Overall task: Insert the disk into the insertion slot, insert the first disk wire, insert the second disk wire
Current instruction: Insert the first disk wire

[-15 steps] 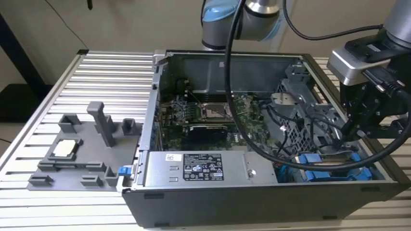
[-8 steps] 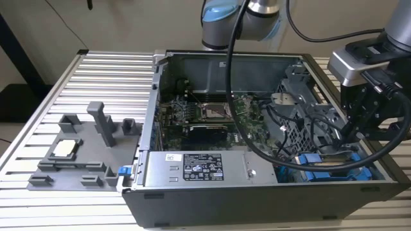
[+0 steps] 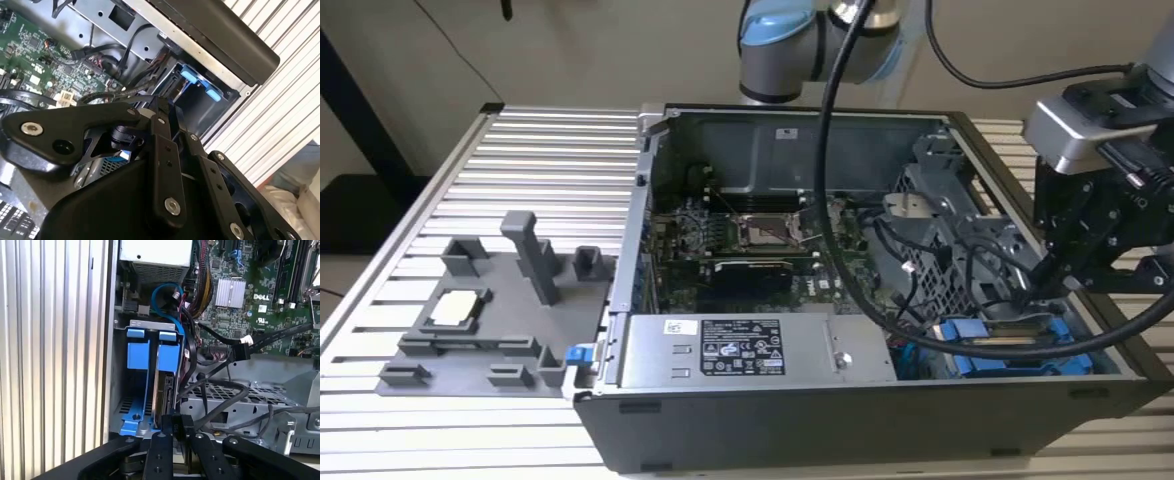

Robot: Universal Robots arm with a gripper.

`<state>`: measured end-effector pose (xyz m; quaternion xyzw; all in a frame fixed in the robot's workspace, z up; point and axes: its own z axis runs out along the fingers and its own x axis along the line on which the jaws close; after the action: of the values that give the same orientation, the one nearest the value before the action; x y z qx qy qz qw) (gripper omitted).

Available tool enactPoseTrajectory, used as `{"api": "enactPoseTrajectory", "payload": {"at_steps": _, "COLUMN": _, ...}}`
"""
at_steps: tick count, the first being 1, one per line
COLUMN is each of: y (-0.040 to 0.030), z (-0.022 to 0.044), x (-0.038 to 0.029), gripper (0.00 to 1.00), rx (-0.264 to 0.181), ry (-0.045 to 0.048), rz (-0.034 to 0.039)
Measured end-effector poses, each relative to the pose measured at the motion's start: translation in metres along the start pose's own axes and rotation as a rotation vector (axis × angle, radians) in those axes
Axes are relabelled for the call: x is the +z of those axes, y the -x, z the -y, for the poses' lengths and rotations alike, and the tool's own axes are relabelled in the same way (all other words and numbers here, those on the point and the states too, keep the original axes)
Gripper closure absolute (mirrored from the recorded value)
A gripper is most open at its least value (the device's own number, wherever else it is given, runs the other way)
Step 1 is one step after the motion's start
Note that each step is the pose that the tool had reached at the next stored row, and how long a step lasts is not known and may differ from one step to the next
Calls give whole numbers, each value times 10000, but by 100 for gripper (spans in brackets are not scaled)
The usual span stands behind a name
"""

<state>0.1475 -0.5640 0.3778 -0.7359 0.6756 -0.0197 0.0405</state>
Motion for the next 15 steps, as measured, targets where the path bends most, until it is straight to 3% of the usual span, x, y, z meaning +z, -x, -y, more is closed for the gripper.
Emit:
{"api": "enactPoseTrajectory", "payload": {"at_steps": 9, "y": -15, "z": 162, "x": 17, "gripper": 81, "rx": 21, "ry": 637, "rz": 53}}
{"api": "enactPoseTrajectory", "payload": {"at_steps": 15, "y": -16, "z": 166, "x": 19, "gripper": 81, "rx": 47, "ry": 654, "rz": 55}}
